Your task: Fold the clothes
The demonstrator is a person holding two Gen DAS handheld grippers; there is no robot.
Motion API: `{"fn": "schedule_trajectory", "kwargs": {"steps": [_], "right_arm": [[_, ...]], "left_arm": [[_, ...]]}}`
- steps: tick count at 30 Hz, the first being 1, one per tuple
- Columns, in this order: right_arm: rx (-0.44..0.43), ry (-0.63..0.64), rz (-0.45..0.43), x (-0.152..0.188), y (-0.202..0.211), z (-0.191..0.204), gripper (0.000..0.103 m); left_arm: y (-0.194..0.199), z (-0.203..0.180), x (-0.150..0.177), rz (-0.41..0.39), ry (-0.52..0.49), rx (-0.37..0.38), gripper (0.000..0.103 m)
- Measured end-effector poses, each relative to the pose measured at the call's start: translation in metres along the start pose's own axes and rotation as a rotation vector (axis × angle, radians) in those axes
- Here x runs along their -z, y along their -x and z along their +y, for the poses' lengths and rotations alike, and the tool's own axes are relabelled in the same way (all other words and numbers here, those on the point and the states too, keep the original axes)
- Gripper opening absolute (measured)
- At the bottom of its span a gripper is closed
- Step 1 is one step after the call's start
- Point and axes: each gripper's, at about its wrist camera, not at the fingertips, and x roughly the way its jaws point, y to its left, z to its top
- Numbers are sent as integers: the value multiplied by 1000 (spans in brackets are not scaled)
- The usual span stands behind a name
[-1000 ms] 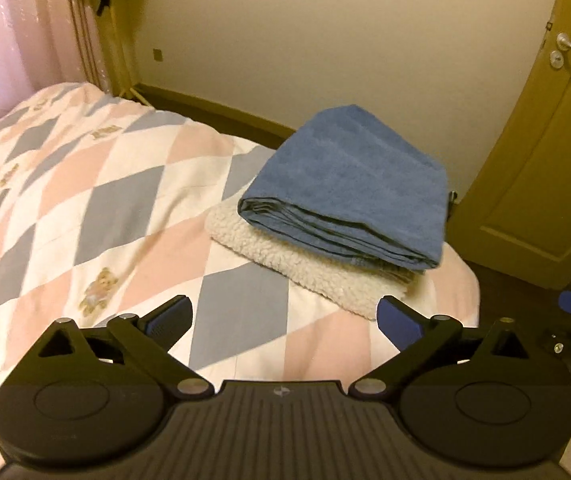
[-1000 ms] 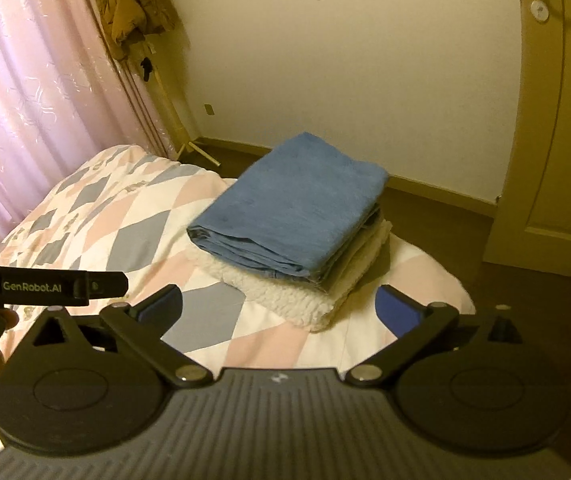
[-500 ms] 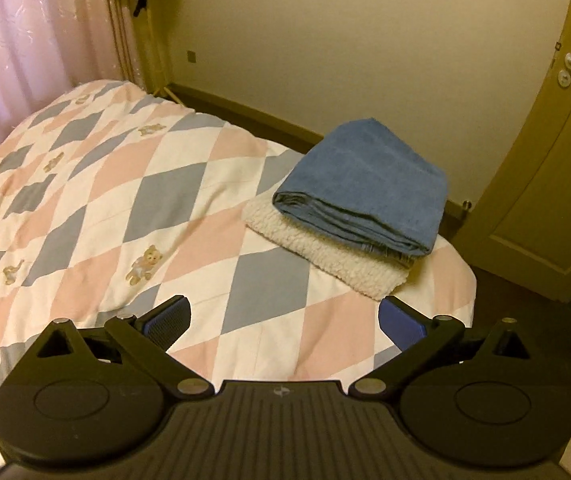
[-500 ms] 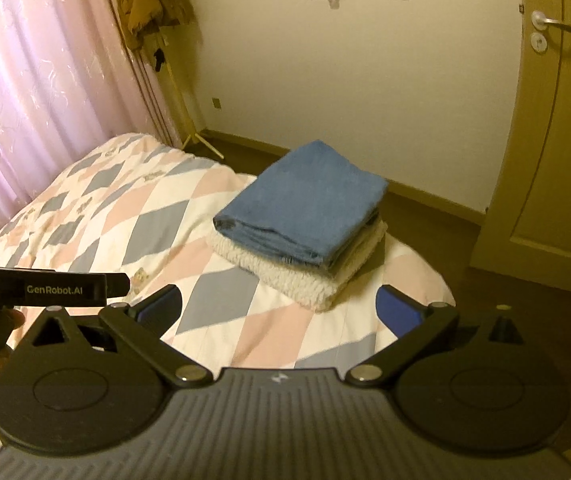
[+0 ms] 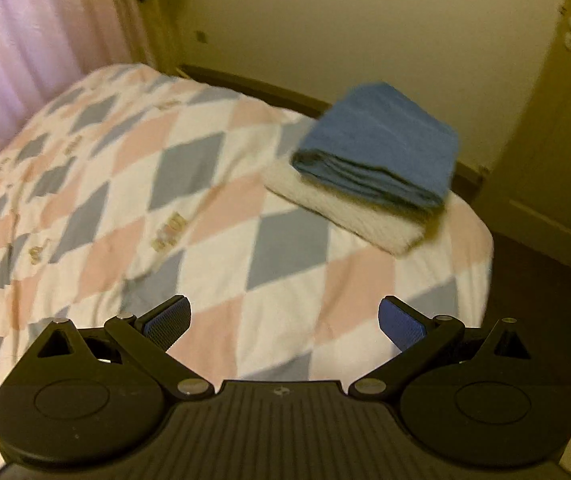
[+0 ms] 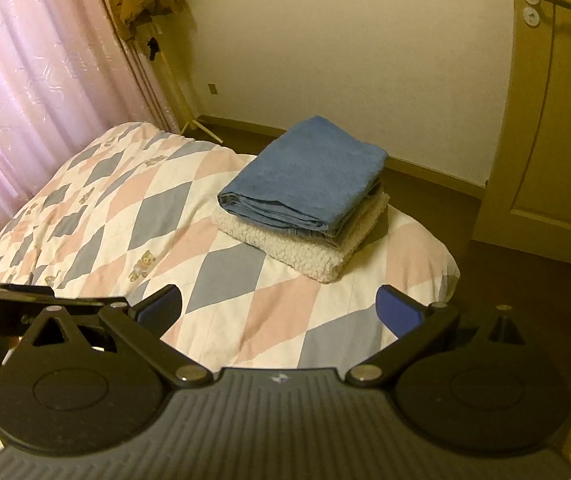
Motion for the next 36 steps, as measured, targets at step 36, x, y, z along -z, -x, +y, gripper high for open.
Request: {"fn": "schedule_trajectory", "kwargs": {"steps": [36], "right_arm": [[51,-34,106,-14,-43,2,102]], "left_arm": [[-35,-8,-23,42,-71,49,103]]}}
